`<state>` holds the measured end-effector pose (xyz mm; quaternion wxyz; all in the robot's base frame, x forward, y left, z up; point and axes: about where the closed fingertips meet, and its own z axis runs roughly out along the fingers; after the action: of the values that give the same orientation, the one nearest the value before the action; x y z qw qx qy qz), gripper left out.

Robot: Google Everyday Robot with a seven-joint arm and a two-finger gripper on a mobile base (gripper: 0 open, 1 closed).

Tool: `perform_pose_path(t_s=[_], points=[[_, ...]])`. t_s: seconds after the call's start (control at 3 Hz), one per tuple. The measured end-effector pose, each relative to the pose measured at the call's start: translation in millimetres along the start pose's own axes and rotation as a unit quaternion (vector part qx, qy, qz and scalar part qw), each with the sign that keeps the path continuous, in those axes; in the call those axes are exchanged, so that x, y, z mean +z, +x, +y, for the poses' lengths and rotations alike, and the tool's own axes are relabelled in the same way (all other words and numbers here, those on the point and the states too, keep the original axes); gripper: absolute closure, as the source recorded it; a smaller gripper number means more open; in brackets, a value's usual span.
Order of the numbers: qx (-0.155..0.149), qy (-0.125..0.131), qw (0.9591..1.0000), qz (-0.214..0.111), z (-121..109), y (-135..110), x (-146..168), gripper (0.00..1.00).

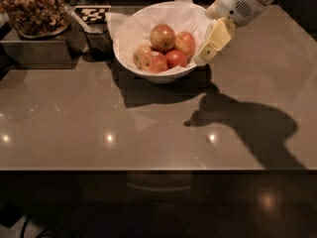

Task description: Pick apple from white bowl

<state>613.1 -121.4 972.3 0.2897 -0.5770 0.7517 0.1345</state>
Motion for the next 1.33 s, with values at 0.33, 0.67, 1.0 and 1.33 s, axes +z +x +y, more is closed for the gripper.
perform_pose_path(t_s=[0.33,0.67,1.0,1.33], points=[[-0.002,0.002,1.0,-0.003,-2.2,-3.0,-0.4,0.0],[-0.001,-0.002,1.0,-0.009,-9.2,-2.3,10.9,0.0],[-0.009,-0.011,0.9996,-0.025,-23.2,-10.1,31.8,0.0],[-0.024,-0.024,0.9987,-0.038,-33.1,-23.0,53.4,0.0]])
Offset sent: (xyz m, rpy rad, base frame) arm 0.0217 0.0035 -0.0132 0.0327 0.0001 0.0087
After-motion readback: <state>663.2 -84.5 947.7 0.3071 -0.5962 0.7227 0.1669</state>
